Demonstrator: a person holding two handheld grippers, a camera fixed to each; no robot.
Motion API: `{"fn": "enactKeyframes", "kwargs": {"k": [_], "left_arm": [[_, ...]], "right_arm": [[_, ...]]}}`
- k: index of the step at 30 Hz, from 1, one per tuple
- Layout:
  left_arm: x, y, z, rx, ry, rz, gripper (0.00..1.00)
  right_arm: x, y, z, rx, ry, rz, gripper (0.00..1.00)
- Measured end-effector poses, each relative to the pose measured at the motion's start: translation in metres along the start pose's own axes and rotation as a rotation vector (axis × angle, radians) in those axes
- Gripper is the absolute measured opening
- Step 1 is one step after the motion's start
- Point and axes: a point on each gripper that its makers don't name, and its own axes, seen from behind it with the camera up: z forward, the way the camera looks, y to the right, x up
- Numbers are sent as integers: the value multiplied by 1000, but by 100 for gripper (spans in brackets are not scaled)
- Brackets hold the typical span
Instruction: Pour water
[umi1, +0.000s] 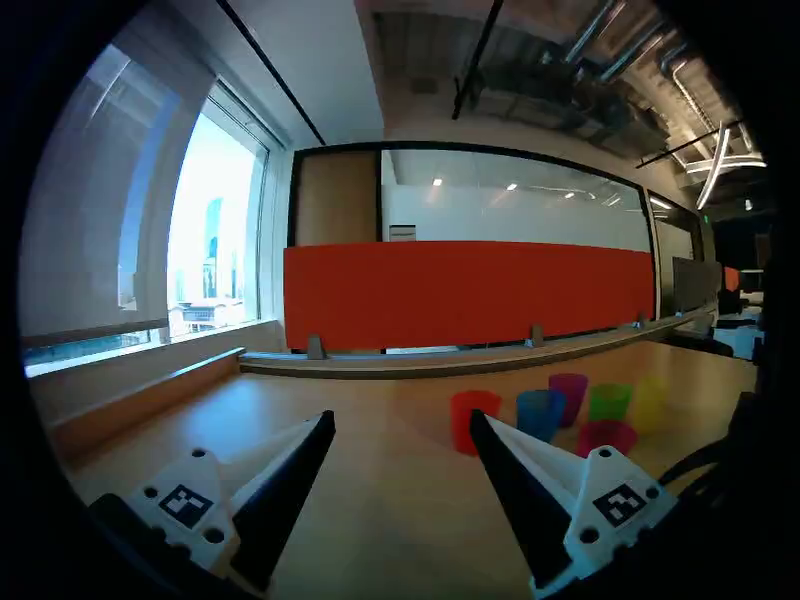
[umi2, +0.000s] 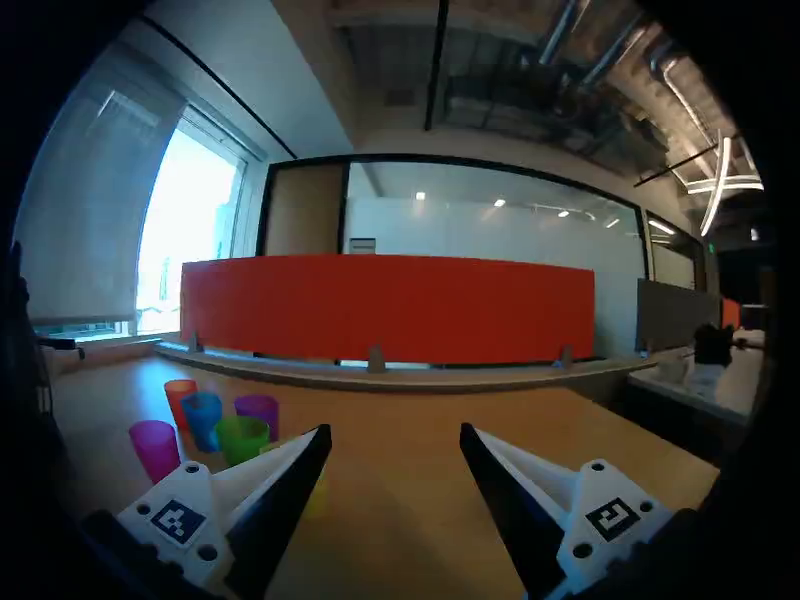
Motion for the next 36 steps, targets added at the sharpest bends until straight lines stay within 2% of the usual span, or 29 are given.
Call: {"fn": "enactKeyframes", "kwargs": {"k": [11, 23, 29, 36], "left_arm": [[57, -3, 12, -21, 16, -9, 100], [114, -13, 28, -14, 48, 30, 100], [125, -12, 33, -25, 33, 25, 100], [134, -11, 40, -45, 24, 3, 100]], "right_arm": [[63, 1, 11, 3, 2, 7, 99], [114, 9, 26, 4, 10, 42, 100], [131, 11, 32, 0, 10, 42, 99], [137, 11, 36, 8, 11, 27, 100]]}}
